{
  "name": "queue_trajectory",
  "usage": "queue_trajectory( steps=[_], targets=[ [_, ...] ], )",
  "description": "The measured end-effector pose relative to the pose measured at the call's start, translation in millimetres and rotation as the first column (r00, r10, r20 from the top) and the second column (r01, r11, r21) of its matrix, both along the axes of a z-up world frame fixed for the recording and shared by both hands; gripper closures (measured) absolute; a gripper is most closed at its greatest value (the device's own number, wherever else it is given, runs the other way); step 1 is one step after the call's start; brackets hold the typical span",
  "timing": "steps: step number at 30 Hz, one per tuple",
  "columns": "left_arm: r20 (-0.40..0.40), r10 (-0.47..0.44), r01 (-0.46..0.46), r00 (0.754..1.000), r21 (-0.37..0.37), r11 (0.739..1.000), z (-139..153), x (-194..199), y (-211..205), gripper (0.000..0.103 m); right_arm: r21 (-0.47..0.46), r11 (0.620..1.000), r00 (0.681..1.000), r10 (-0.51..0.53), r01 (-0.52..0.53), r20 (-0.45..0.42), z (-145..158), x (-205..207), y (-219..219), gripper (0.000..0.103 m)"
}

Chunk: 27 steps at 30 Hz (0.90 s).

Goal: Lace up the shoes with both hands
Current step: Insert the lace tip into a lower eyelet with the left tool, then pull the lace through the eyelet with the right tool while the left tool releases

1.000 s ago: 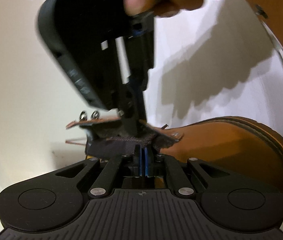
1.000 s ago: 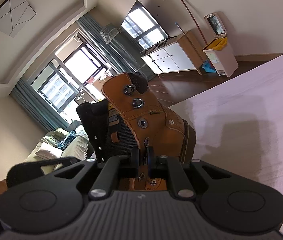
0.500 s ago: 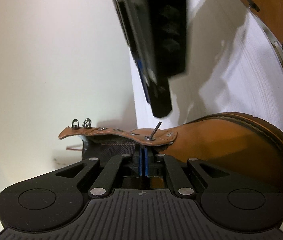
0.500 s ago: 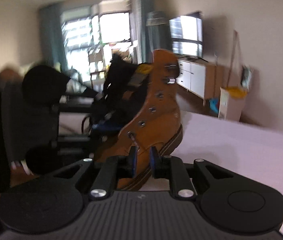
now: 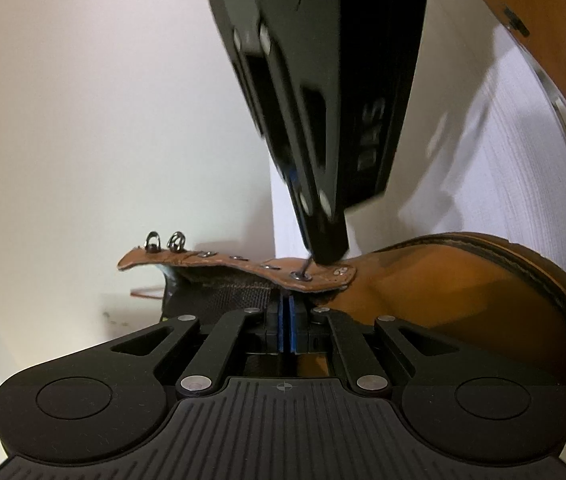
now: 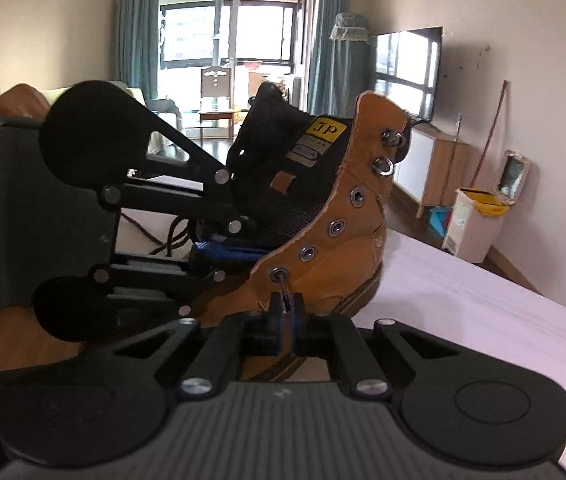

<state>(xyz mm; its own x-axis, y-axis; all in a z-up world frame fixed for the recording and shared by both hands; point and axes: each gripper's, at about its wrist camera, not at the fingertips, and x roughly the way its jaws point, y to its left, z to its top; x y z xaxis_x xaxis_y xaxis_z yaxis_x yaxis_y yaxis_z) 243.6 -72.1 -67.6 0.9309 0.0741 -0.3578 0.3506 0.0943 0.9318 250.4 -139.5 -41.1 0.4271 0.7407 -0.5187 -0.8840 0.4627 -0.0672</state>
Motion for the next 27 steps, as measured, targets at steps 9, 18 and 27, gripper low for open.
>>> queue_trajectory(
  steps=[9, 18, 27],
  targets=[
    [-0.108, 0.083, -0.121, 0.991, -0.426, 0.897, 64.1, -22.2, 57.4, 0.046, -0.13, 0.955, 0.964, -0.262, 0.266, 0.051, -2.4, -17.8, -70.3, 0.101],
    [-0.233, 0.382, -0.44, 0.894, -0.612, 0.657, 74.1, -29.8, 169.4, 0.047, -0.214, 0.761, 0.79, -0.592, 0.613, 0.158, -1.5, -21.5, -167.7, 0.1],
    [-0.283, 0.62, -0.63, 0.732, -0.628, 0.458, 61.9, -64.4, 278.2, 0.047, -0.226, 0.661, 0.696, -0.701, 0.716, 0.156, -4.9, -25.2, -203.9, 0.101]
  ],
)
